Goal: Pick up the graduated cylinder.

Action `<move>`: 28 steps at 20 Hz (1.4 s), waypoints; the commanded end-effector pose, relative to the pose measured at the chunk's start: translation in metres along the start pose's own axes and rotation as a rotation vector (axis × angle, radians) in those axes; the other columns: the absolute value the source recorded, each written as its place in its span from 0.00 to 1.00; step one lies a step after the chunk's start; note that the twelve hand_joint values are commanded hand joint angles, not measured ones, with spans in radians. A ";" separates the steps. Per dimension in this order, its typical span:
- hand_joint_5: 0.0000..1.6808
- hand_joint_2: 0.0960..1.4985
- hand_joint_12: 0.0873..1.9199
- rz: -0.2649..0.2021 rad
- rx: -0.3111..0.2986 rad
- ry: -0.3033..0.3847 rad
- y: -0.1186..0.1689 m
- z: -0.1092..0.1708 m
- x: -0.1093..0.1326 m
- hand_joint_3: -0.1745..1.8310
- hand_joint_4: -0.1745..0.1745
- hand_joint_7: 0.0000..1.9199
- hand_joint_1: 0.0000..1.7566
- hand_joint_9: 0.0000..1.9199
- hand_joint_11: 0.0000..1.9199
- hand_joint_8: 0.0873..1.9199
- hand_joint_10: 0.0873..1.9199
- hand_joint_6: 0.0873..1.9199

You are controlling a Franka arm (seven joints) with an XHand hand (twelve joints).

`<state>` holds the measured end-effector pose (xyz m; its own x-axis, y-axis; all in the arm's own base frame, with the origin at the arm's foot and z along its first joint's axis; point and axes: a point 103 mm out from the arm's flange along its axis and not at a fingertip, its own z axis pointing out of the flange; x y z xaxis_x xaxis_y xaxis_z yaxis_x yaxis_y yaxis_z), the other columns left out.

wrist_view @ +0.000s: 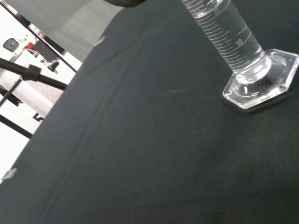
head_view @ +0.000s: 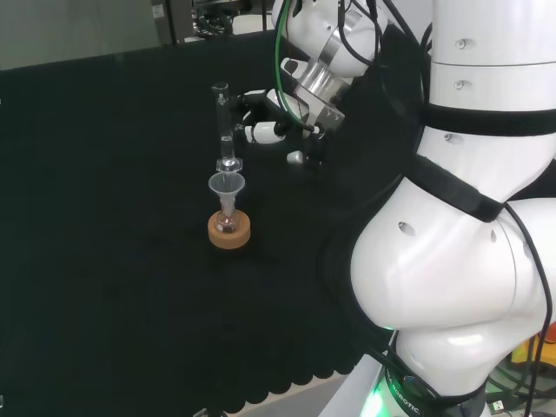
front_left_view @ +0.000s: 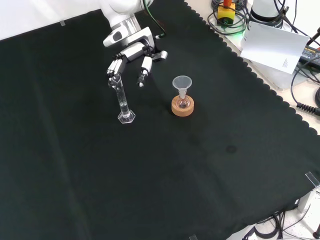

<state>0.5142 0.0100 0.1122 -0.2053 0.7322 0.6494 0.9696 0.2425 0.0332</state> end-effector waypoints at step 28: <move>0.35 0.61 0.65 -0.139 -0.075 0.247 0.038 0.023 -0.016 0.00 0.36 0.23 0.54 0.35 0.22 0.29 0.22 0.00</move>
<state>0.5447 0.0145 0.0871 -0.2802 0.5760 0.7679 0.9545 0.2520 0.1593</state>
